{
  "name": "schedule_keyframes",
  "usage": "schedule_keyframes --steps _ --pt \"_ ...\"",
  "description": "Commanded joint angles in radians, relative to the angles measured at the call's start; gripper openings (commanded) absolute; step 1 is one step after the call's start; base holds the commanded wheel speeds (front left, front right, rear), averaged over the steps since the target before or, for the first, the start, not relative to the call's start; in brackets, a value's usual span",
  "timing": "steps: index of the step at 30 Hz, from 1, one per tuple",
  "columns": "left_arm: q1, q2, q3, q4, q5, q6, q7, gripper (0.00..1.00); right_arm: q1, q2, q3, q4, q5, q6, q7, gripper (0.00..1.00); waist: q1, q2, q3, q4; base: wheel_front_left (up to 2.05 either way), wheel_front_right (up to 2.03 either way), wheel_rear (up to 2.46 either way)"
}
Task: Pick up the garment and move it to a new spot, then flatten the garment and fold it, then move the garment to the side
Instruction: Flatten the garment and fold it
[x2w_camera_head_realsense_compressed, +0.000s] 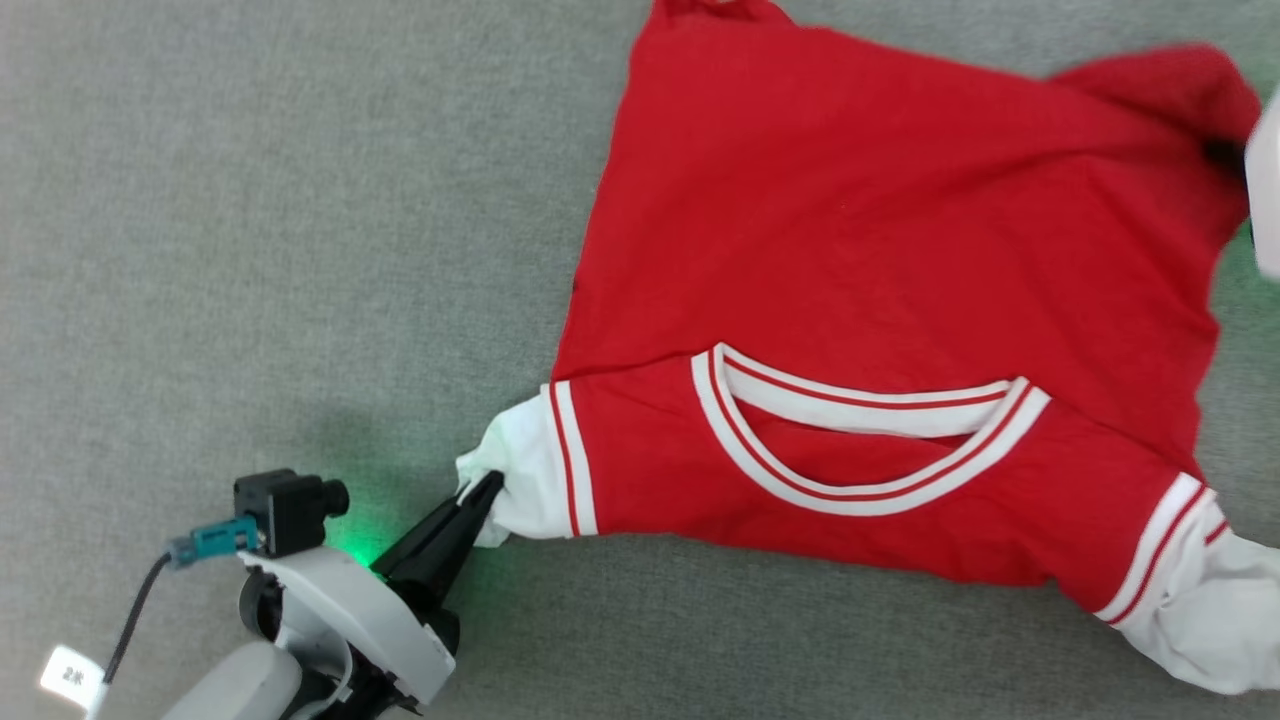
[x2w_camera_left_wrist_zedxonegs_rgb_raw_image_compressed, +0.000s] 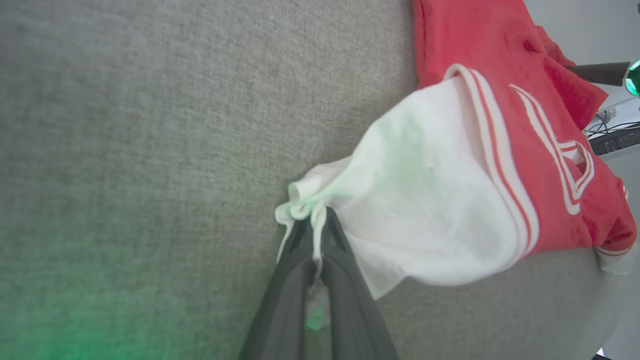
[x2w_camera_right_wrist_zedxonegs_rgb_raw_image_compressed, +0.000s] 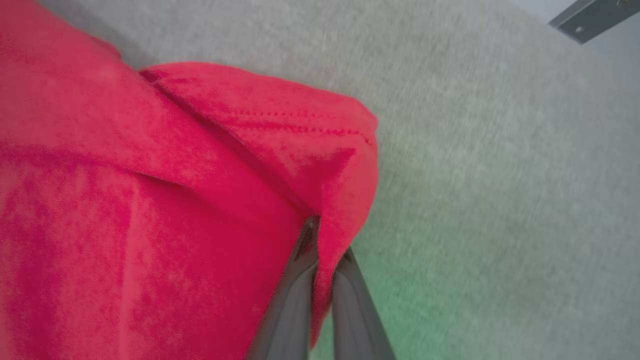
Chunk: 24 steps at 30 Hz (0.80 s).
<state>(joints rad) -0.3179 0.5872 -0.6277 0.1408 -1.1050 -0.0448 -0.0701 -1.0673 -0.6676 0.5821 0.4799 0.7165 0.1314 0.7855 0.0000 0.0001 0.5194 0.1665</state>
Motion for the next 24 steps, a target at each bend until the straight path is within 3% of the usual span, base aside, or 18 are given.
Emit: schedule_keyframes --steps 1,8,13,17,24 --pt "-0.001 -0.01 0.009 0.077 0.008 0.065 0.004 0.0 0.046 -0.019 -0.002 -0.018 0.019 -0.001 0.013 0.0 0.0 -0.0001 -0.029 -0.021 0.0 0.0 0.0" --pt "0.001 -0.006 0.019 0.078 0.02 0.068 -0.027 0.0 0.347 -0.144 -0.084 -0.261 0.138 -0.001 0.07 0.0 0.0 -0.0001 -0.09 -0.07 0.0 0.0 0.0" --pt "-0.002 0.013 0.029 0.066 0.028 0.076 -0.036 0.0 0.617 -0.193 -0.195 -0.447 0.184 -0.001 0.125 0.0 0.0 -0.0001 -0.108 -0.1 0.0 0.0 0.0" --pt "-0.01 0.026 0.029 0.05 0.037 0.08 -0.035 0.0 0.836 -0.166 -0.29 -0.569 0.157 -0.001 0.155 0.0 0.0 -0.0001 -0.109 -0.115 0.0 0.0 0.0" --pt "-0.022 0.041 0.027 0.039 0.051 0.089 -0.026 0.0 1.125 -0.02 -0.38 -0.746 0.057 -0.001 0.21 0.0 0.0 -0.0001 -0.1 -0.139 0.0 0.0 0.0"
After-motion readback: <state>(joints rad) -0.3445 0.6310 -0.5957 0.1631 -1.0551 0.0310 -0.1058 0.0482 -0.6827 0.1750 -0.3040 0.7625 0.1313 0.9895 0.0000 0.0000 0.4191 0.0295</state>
